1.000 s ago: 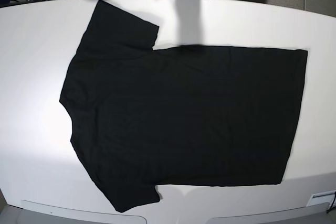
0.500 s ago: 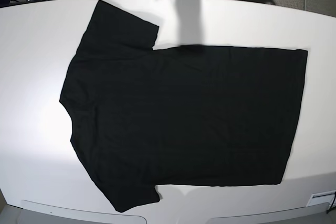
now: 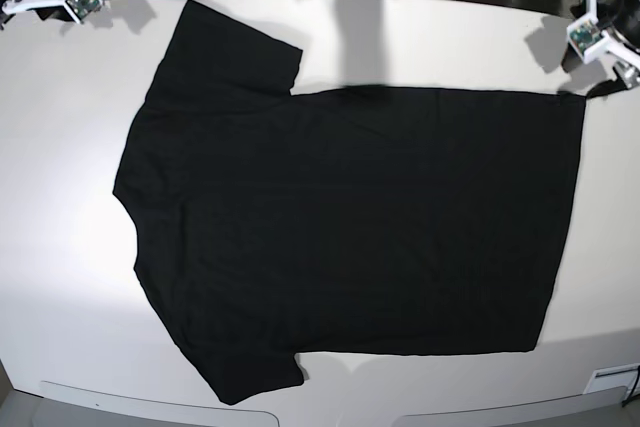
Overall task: Fold the T-shirt properly
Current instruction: 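Move both grippers down to the shirt's shoulder corners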
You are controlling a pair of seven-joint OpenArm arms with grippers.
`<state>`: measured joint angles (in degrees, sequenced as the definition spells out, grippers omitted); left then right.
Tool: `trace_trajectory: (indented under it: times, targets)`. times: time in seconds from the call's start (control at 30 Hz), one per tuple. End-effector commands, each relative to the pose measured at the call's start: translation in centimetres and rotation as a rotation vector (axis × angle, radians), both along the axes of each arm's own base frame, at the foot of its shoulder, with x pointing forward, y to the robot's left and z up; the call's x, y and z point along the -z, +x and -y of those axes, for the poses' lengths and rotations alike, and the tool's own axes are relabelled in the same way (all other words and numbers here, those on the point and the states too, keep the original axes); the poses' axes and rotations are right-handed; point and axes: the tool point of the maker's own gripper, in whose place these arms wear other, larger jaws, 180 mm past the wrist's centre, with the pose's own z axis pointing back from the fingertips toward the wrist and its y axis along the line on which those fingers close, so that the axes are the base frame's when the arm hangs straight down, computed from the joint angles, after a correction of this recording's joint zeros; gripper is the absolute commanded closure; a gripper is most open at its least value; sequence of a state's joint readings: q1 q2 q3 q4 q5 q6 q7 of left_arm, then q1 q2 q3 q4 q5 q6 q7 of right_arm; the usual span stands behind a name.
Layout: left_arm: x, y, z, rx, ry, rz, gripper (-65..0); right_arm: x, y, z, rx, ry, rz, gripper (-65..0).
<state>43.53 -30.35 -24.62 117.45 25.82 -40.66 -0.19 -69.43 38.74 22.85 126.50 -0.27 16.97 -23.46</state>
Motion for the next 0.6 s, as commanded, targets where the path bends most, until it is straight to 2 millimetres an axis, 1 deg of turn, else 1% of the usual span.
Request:
trace_trajectory:
  times: [0.0,0.07,0.1,0.17,0.27,0.37,0.47,0.57]
  targets:
    - [-0.5,0.5,-0.3,0.019,-0.002,0.022,-27.3,-0.7,0.7,-0.2,-0.008,0.001,0.035,-18.0]
    - [0.1,1.2,-1.0,0.040,-0.006,0.017,-27.3,-0.9,1.3,-0.3,-0.005,0.008,0.053,-18.0]
    - [0.9,1.4,-1.4,0.052,0.015,-0.003,-27.3,-1.0,1.6,-0.3,-0.003,0.011,0.063,-18.0]
    - [3.1,1.5,-1.8,0.098,0.075,-0.063,-27.3,-1.2,2.2,-0.4,-0.003,0.015,0.084,-18.0]
    - [6.4,1.7,-1.6,0.157,0.107,-0.146,-27.3,-1.5,3.2,-0.4,-0.004,0.017,0.115,-18.0]
    - [9.0,2.5,-2.4,0.136,0.149,-0.208,-27.3,-1.8,3.7,-0.4,-0.004,0.016,0.135,-18.0]
    - [10.8,3.4,-3.2,0.113,0.165,-0.249,-27.3,-1.8,3.9,-0.4,-0.005,0.018,0.140,-18.0]
    - [11.8,4.3,-3.8,0.095,0.172,-0.270,-27.3,-1.8,3.8,-0.4,-0.005,0.018,0.139,-18.0]
